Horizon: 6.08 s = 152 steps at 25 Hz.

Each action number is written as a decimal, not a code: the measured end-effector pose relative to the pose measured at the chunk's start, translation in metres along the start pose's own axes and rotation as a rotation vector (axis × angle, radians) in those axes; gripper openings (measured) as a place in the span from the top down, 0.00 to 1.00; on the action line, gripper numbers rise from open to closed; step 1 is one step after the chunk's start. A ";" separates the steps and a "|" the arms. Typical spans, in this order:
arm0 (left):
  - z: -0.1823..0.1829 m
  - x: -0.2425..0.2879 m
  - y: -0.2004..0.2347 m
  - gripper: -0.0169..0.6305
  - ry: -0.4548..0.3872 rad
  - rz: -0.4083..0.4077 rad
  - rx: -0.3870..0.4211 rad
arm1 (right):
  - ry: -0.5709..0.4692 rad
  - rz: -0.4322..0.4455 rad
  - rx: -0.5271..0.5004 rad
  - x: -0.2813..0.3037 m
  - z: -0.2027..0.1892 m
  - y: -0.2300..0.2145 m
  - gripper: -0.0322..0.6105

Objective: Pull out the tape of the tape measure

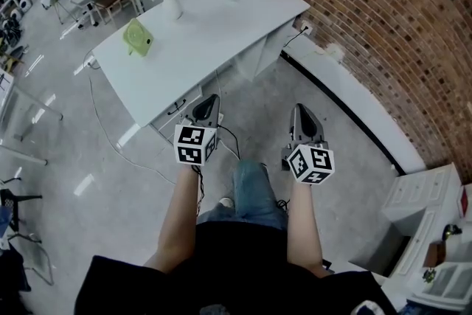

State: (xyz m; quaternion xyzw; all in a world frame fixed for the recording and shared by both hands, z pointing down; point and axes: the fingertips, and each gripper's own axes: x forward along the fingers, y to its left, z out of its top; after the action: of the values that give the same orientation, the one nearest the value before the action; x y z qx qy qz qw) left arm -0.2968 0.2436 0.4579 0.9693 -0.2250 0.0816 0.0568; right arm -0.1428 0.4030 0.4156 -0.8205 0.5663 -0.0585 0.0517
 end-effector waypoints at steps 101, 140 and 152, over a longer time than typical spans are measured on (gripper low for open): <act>-0.040 0.742 0.353 0.69 0.475 -0.259 0.214 | 0.450 0.646 -0.157 0.802 -0.119 -0.153 0.95; 0.073 0.633 0.267 0.86 0.242 -0.189 0.236 | 0.398 0.710 -0.185 0.740 -0.063 -0.111 0.95; 0.099 0.572 0.231 0.86 0.207 -0.170 0.295 | 0.415 0.892 -0.192 0.675 -0.052 -0.072 0.85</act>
State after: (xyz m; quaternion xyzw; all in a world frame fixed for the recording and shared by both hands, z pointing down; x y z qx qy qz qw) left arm 0.1201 -0.2209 0.4826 0.9690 -0.1211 0.2078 -0.0561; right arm 0.1527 -0.2039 0.5033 -0.4707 0.8630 -0.1404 -0.1181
